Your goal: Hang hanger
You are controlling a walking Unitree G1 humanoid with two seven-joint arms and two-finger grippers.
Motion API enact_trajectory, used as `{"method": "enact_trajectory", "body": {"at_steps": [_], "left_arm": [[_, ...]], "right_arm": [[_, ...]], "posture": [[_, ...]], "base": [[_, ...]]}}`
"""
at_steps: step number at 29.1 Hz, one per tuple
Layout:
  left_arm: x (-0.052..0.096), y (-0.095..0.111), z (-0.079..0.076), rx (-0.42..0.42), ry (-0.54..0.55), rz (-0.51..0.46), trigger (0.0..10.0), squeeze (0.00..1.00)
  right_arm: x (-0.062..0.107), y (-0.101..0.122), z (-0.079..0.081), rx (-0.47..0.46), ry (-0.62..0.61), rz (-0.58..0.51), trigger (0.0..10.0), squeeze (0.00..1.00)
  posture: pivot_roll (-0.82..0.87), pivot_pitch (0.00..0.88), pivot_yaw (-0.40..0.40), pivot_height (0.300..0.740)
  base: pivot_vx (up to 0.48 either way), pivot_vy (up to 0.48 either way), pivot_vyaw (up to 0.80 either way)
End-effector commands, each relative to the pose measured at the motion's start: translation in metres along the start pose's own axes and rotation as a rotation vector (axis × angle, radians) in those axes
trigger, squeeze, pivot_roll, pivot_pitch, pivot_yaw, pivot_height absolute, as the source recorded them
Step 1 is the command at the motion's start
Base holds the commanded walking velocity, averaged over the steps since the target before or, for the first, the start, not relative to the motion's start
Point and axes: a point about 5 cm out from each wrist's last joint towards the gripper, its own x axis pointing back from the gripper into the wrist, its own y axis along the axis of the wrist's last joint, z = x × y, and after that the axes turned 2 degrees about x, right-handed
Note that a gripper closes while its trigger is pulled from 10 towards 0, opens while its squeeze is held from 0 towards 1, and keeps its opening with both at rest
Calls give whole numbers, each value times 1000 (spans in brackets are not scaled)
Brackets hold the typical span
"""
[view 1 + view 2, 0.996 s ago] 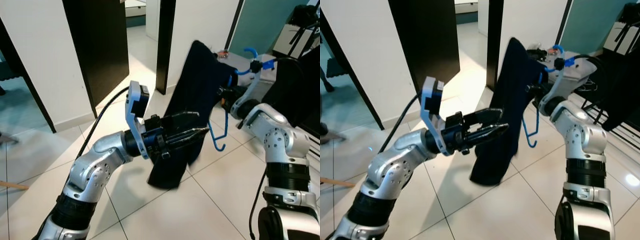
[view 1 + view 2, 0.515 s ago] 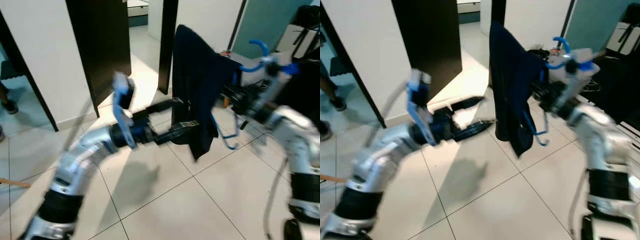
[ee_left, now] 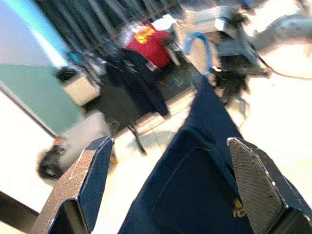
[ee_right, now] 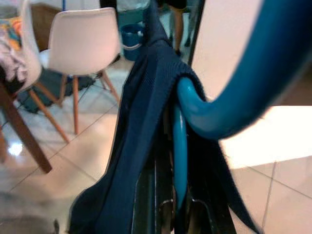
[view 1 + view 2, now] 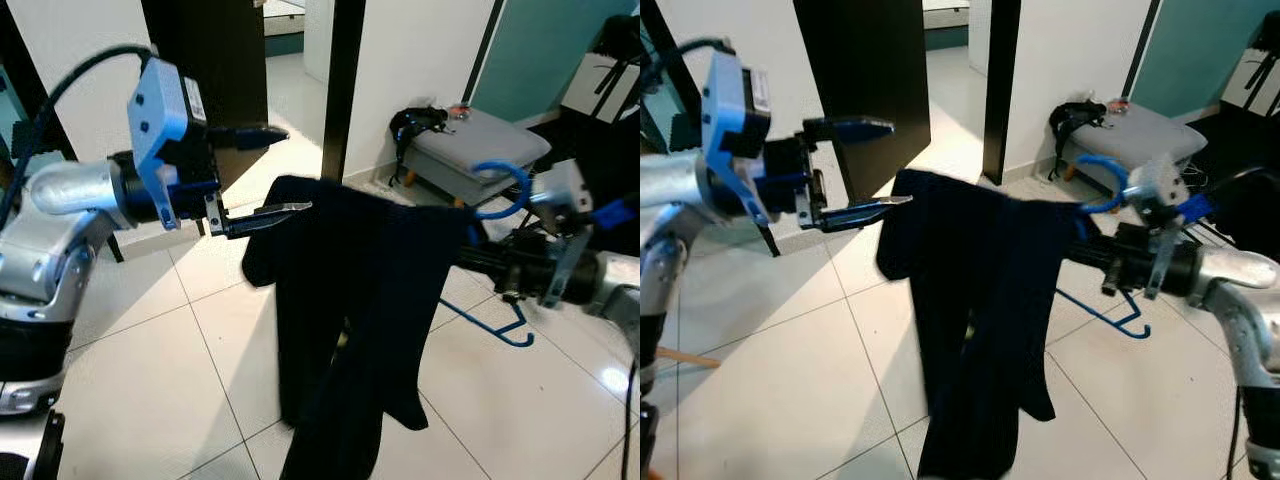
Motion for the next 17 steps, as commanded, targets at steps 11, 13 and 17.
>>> {"method": "enact_trajectory", "body": {"at_steps": [11,13,17], "left_arm": [[-18,-22,-12,32,-181,137,10000,0],[-19,-29,-13,40,-190,176,10000,0],[-19,-35,-13,61,-196,211,10000,0]], "right_arm": [[-42,15,22,133,161,-28,10000,0],[-45,20,25,144,178,-46,10000,0],[-47,21,27,152,187,-51,10000,0]], "posture": [[26,35,1,740],[24,37,3,740],[24,38,5,740]], "base": [[0,0,0],[0,0,0],[0,0,0]]}}
